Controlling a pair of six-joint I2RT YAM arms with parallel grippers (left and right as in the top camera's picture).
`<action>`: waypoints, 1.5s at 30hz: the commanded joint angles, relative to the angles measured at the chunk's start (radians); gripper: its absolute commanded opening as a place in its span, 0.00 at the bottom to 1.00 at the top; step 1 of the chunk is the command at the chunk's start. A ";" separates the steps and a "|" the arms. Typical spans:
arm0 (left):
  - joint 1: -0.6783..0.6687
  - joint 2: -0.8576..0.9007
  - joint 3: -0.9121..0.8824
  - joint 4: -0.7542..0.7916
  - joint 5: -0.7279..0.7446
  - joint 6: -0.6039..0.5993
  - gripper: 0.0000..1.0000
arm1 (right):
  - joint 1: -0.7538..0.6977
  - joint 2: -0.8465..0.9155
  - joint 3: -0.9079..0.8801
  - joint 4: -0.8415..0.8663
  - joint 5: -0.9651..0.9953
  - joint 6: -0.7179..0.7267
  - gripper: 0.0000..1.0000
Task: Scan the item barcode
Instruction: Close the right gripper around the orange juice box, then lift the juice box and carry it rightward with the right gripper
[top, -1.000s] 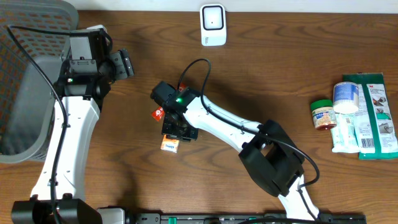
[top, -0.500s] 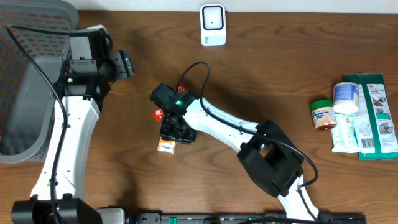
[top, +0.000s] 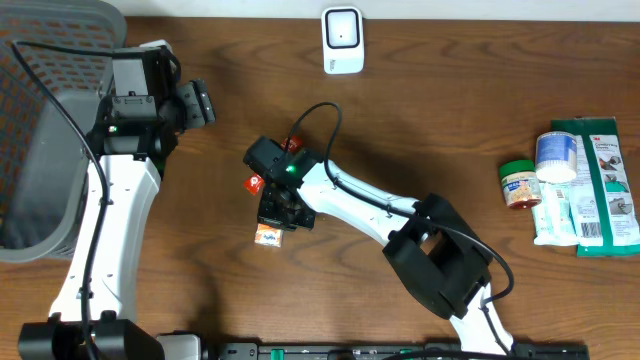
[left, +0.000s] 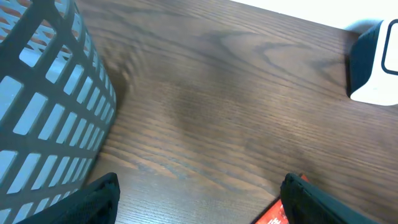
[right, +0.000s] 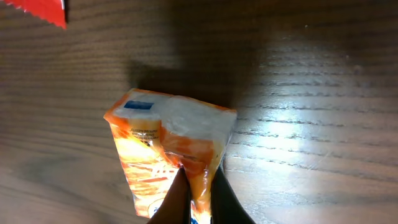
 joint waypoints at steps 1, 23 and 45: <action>0.000 0.010 0.003 0.001 -0.012 -0.002 0.83 | -0.038 -0.001 -0.027 -0.017 0.010 -0.181 0.01; 0.000 0.010 0.003 0.001 -0.013 -0.002 0.83 | -0.504 -0.114 -0.049 -0.533 -1.151 -1.703 0.01; 0.000 0.010 0.003 0.001 -0.012 -0.002 0.83 | -0.752 -0.114 -0.212 -0.852 -1.146 -2.084 0.01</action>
